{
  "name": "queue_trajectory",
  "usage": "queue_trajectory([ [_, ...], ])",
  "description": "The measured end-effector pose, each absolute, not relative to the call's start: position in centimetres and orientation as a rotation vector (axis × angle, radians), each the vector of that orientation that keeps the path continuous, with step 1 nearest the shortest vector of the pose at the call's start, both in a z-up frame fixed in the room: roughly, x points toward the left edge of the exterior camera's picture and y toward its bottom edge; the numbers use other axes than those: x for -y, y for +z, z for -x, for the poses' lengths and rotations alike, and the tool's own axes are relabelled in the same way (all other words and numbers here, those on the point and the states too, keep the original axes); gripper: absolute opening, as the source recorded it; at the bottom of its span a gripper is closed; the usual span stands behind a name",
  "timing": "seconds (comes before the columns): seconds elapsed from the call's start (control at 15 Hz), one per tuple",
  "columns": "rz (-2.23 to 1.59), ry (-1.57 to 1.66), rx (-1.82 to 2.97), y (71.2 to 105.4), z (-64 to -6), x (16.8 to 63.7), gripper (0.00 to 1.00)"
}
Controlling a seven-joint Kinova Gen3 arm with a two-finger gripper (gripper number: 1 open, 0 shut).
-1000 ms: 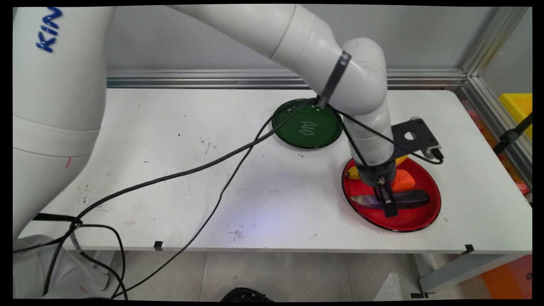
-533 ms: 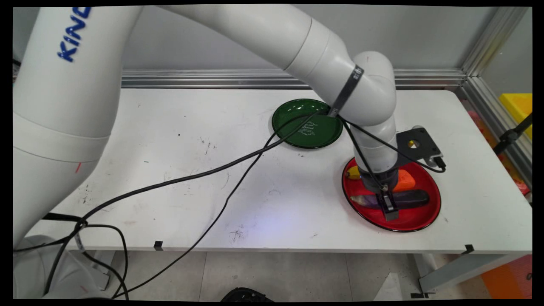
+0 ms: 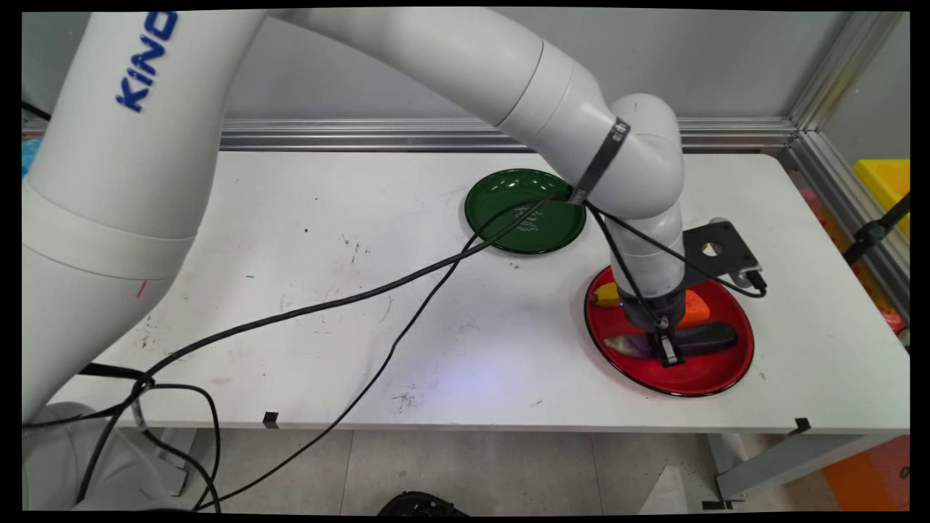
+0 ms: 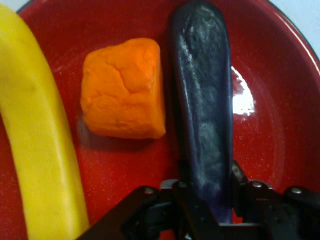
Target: Place the picked object on the table
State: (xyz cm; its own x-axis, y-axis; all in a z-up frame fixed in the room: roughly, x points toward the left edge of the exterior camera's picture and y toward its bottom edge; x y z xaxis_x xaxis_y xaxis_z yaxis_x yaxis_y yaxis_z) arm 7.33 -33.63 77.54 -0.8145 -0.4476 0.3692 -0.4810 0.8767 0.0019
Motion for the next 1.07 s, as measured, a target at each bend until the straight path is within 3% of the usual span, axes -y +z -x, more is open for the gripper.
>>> queue_trajectory([
  [0.47, -0.645, 0.156, 2.662, 82.3, -9.8, 32.9, 0.00],
  [1.07, -0.544, 0.173, 2.667, 90.1, -18.5, 31.7, 0.00],
])
